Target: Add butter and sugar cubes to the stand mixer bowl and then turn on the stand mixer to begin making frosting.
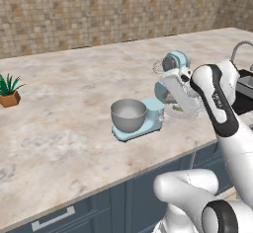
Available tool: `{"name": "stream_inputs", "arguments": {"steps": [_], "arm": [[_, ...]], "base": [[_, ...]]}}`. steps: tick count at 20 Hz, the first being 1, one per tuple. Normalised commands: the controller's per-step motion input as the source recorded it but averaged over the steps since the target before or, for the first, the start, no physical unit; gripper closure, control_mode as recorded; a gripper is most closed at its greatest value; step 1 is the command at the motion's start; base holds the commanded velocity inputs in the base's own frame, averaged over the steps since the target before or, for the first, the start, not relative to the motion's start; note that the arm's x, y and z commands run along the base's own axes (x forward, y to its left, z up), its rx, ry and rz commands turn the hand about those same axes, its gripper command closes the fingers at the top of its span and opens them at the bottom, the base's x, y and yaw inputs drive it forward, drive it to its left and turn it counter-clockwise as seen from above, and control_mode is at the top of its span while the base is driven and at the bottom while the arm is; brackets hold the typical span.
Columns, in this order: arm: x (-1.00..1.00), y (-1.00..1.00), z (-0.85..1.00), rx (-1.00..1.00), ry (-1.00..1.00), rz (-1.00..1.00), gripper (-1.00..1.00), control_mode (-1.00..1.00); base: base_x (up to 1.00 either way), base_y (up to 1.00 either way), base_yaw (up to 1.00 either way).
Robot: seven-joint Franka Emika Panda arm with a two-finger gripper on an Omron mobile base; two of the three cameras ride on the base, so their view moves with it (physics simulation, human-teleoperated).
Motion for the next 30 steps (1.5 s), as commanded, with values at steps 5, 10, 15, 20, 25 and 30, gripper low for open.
{"name": "stream_inputs", "arguments": {"steps": [5, 10, 15, 20, 25, 30], "arm": [[0.49, 0.11, 0.0, -0.43, 0.07, 0.0, 1.0, -1.0], [0.72, 0.0, 0.0, -0.39, 0.19, 0.0, 1.0, -1.0], [0.61, 0.12, -0.17, -0.34, 0.23, 0.0, 1.0, -1.0], [0.36, 0.43, -0.49, -0.27, 0.18, 0.0, 1.0, -1.0], [0.27, 0.28, -0.58, -0.15, 0.04, 0.0, 1.0, -1.0], [0.49, 0.01, -0.53, -0.06, 0.01, 0.0, 1.0, -1.0]], "base": [[0.0, 0.0, 0.0], [0.0, 0.0, 0.0], [0.0, 0.0, 0.0], [0.0, 0.0, 0.0], [0.0, 0.0, 0.0], [0.0, 0.0, 0.0]]}}
